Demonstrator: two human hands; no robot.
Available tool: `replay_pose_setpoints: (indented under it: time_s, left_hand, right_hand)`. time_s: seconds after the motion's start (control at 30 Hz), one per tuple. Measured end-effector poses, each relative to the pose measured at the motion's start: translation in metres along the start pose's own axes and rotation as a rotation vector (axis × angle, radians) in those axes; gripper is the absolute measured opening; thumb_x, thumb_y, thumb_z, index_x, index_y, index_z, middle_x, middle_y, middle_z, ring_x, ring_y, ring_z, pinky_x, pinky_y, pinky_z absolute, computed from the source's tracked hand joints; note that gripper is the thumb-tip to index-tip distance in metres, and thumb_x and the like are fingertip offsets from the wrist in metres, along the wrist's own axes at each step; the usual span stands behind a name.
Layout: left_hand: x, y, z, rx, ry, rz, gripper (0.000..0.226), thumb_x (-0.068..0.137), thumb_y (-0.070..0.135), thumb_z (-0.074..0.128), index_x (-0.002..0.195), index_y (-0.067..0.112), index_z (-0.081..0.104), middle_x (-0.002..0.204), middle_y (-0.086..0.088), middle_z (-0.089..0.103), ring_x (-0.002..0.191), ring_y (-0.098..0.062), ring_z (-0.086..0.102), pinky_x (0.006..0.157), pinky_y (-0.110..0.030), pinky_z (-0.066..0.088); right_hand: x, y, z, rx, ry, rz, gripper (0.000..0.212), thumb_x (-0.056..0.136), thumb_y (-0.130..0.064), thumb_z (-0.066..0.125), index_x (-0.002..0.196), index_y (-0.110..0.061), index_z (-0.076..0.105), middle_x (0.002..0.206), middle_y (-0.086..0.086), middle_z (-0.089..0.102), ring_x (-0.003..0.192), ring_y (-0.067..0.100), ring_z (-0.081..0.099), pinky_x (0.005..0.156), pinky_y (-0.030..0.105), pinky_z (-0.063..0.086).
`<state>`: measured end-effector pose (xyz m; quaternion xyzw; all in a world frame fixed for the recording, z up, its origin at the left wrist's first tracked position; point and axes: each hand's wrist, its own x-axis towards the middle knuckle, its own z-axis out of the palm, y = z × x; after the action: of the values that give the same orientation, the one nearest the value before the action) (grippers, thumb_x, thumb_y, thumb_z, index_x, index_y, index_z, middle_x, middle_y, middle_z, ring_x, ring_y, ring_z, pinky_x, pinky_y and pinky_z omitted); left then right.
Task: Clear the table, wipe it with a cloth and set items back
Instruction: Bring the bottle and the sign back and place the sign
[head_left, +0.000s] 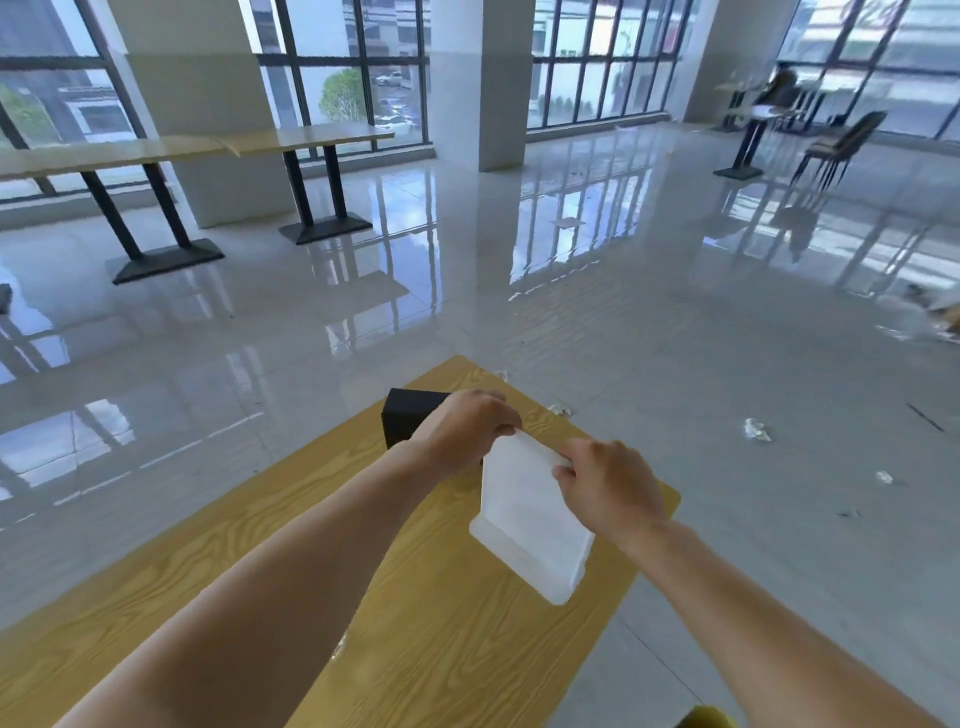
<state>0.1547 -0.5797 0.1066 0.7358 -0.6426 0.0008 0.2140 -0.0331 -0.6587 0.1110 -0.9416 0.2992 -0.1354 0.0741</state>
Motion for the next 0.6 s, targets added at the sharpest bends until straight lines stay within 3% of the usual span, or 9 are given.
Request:
replay_pose_setpoints:
  time_s: [0.13, 0.23, 0.33, 0.6]
  left_hand:
    - [0.044, 0.01, 0.016, -0.012, -0.005, 0.038, 0.022, 0.098, 0.015, 0.055, 0.106, 0.016, 0.076, 0.102, -0.001, 0.069, 0.095, -0.018, 0.063, 0.084, -0.03, 0.049]
    - [0.077, 0.02, 0.031, -0.033, 0.013, 0.02, 0.022, 0.098, 0.015, 0.056, 0.106, 0.015, 0.076, 0.102, -0.001, 0.07, 0.095, -0.019, 0.062, 0.084, -0.033, 0.048]
    - [0.109, 0.029, 0.047, -0.039, 0.007, -0.011, 0.021, 0.098, 0.016, 0.056, 0.105, 0.016, 0.076, 0.102, -0.001, 0.069, 0.094, -0.02, 0.061, 0.083, -0.032, 0.047]
    - [0.176, 0.036, 0.076, -0.025, -0.033, -0.07, 0.021, 0.097, 0.015, 0.057, 0.107, 0.016, 0.076, 0.103, 0.0, 0.068, 0.097, -0.017, 0.061, 0.084, -0.032, 0.048]
  right_hand:
    - [0.012, 0.035, -0.008, -0.013, 0.027, 0.05, 0.012, 0.091, -0.022, 0.054, 0.083, -0.016, 0.06, 0.082, 0.008, 0.071, 0.08, 0.032, 0.065, 0.059, 0.029, 0.031]
    - [0.027, 0.069, -0.008, 0.0, 0.029, 0.075, 0.027, 0.09, -0.02, 0.054, 0.067, -0.017, 0.041, 0.072, 0.009, 0.064, 0.07, 0.038, 0.055, 0.06, 0.032, 0.03]
    - [0.043, 0.102, -0.008, 0.031, 0.008, 0.07, 0.042, 0.089, -0.018, 0.053, 0.059, -0.021, 0.024, 0.053, -0.003, 0.036, 0.06, 0.031, 0.038, 0.059, 0.032, 0.028]
    - [0.086, 0.168, -0.002, 0.048, -0.023, 0.034, 0.042, 0.09, -0.02, 0.054, 0.06, -0.023, 0.025, 0.052, -0.008, 0.031, 0.054, 0.026, 0.036, 0.05, 0.031, 0.025]
